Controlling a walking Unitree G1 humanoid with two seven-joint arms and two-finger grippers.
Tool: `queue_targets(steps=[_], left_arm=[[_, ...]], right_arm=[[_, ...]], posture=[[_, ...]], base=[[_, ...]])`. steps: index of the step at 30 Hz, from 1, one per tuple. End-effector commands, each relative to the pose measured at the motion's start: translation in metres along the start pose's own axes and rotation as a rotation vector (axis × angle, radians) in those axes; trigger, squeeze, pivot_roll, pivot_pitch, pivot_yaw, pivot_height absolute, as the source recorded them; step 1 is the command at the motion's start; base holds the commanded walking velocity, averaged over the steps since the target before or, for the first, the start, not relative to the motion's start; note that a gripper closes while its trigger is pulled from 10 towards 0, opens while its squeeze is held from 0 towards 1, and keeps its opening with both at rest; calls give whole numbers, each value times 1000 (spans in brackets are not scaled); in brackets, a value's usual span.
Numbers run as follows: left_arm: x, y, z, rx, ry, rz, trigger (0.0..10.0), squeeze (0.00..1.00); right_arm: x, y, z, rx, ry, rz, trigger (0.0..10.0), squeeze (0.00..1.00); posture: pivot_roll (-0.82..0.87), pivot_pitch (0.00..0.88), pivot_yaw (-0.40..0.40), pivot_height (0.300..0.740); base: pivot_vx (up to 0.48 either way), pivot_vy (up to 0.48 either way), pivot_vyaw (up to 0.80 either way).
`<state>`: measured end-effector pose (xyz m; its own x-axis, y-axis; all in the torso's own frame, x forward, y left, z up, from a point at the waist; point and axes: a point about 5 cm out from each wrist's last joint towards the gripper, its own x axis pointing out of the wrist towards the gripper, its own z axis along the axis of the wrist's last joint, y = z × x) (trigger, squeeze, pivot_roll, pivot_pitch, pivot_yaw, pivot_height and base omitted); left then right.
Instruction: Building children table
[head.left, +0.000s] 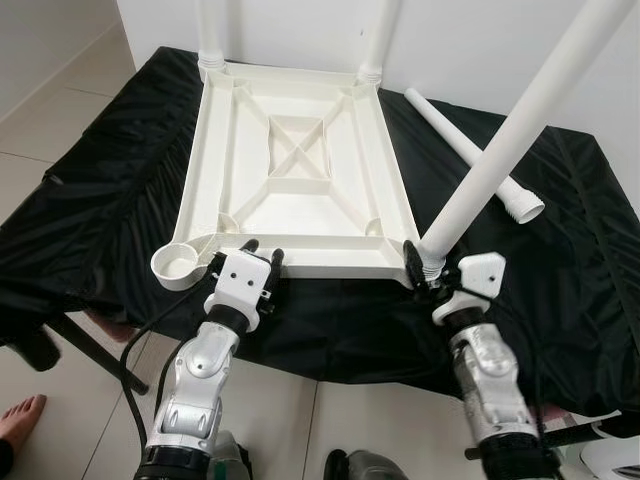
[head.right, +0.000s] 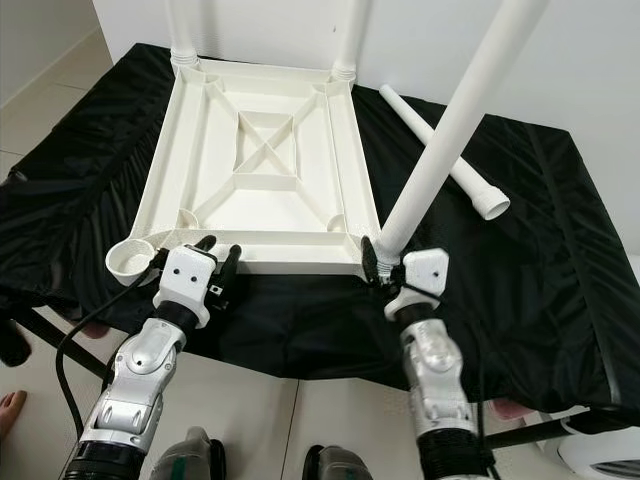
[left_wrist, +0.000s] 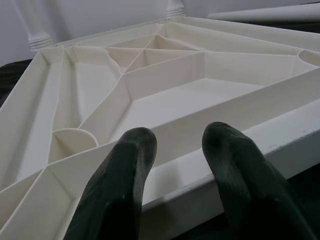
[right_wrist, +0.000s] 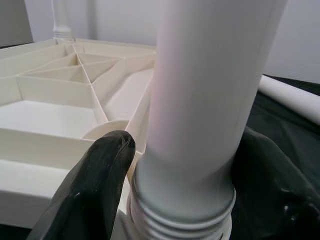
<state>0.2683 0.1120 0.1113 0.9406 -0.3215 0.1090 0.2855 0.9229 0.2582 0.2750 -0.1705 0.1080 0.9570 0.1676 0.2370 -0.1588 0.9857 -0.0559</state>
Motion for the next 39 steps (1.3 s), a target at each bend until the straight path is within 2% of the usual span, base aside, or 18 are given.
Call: queue_targets(steps=[1,5,17,39], left_arm=[[-2,0,-7,-10,29,82,10000,0],[0,3,-10,-45,40,123,10000,0],[1,2,-18,-88,66,170,10000,0],[-1,6,-16,-100,40,207,10000,0]], right_arm=[[-5,-2,-6,-11,23,-6,10000,0],[-9,3,-14,29,47,-32,10000,0],[-13,10,-25,27,54,-79,10000,0],[-15,13,-19,0,10,-100,10000,0]], posture=[[43,71,-77,740],[45,71,-74,740],[41,69,-72,740],[47,55,-76,740]], base=[[0,0,0],[0,0,0],[0,0,0],[0,0,0]])
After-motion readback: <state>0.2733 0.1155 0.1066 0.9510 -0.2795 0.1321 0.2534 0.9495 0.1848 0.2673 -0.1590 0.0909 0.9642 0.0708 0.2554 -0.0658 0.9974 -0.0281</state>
